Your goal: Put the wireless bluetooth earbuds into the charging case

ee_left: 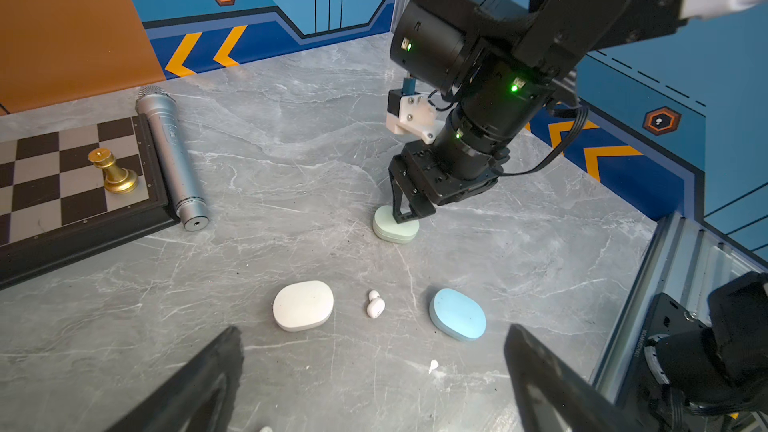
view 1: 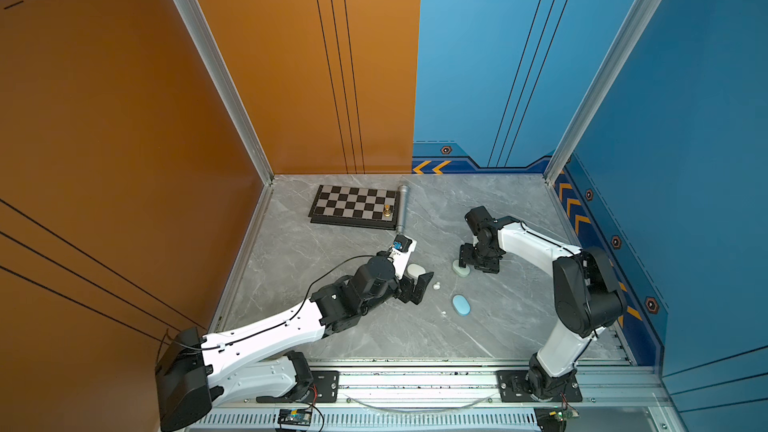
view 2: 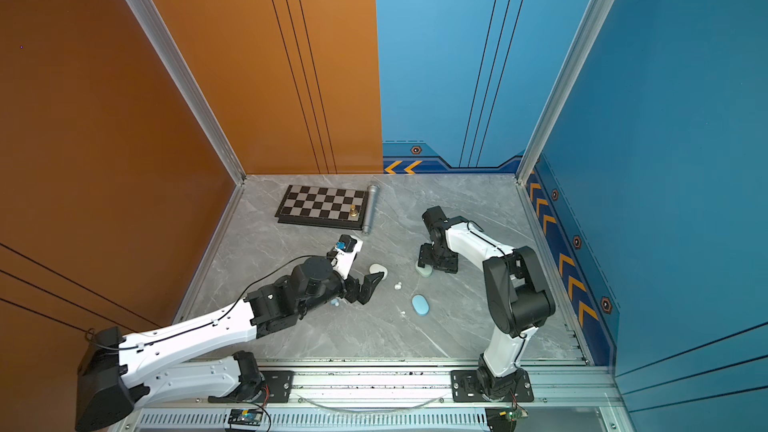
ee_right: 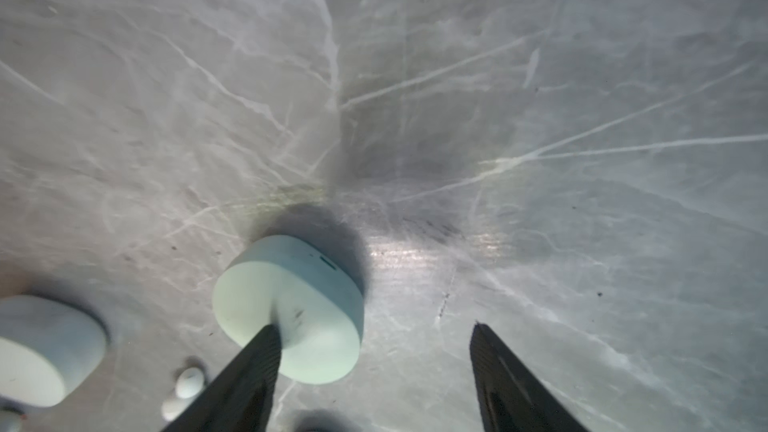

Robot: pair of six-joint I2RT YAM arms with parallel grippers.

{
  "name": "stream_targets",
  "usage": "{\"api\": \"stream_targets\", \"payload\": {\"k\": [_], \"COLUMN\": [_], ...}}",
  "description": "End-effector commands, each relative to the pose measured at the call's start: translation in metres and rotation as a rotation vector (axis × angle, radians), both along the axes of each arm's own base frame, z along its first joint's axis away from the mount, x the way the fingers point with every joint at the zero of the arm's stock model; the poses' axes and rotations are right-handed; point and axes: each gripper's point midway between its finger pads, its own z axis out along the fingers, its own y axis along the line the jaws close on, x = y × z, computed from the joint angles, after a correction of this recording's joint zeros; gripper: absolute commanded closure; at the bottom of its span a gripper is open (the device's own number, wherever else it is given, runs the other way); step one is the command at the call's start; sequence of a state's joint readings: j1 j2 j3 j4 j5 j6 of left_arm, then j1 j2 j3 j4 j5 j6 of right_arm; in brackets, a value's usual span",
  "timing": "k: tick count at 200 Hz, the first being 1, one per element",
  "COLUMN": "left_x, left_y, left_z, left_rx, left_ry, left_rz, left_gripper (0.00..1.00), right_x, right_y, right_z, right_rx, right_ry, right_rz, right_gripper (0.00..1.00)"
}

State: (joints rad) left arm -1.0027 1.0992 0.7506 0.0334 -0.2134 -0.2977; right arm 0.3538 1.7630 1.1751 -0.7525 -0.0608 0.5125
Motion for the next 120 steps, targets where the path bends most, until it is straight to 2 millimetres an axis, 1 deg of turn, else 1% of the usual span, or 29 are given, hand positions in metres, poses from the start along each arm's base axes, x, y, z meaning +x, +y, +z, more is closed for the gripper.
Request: {"api": "stream_targets", "payload": {"k": [1,20,30,45,52,60,73,90,105,120], "left_x": [0.000,0.000,0.001,0.002,0.003,0.004,0.006,0.008,0.007,0.006], "left_y": [0.006,0.006,0.007,0.009,0.011,0.014,0.018,0.023,0.026,0.034], "left_z": [0.001,0.001,0.001,0.002,0.002,0.001,0.000,-0.001,0.002,0.007], "left_rx": [-0.012,-0.012,-0.012,-0.017,-0.019,-0.021,-0.040,-0.089,-0.163,-0.198], "left_ry": [-0.009,-0.008,-0.010,-0.010,-0.008,-0.001,0.007,0.023,0.030,-0.003], "left_rz": [0.028,0.032,0.038,0.053,0.068,0.077,0.087,0.081,0.040,0.025], "left_gripper": [0.02,0.02,0.02,0.02,0.02,0.02,0.02,0.02,0.02,0.01], "right_x": [-0.009,-0.010,-0.009,-0.003,0.000,0.002,0.004,-0.004,-0.018,-0.034], "right_y": [-0.012,-0.011,-0.008,-0.001,0.006,0.016,0.041,0.076,0.102,0.124], "right_z": [-0.012,-0.014,-0.008,0.009,0.021,0.033,0.055,0.074,0.080,0.077], "right_rx": [-0.110,-0.120,-0.106,-0.079,-0.055,-0.026,0.051,0.123,0.155,0.185], "right_ry": [0.045,0.050,0.035,-0.018,-0.049,-0.084,-0.151,-0.225,-0.266,-0.287], "right_rz": [0.047,0.056,0.058,0.075,0.103,0.152,0.276,0.486,0.685,0.864], "right_gripper": [0.25,0.25,0.25,0.25,0.25,0.25,0.25,0.26,0.27,0.27]}}
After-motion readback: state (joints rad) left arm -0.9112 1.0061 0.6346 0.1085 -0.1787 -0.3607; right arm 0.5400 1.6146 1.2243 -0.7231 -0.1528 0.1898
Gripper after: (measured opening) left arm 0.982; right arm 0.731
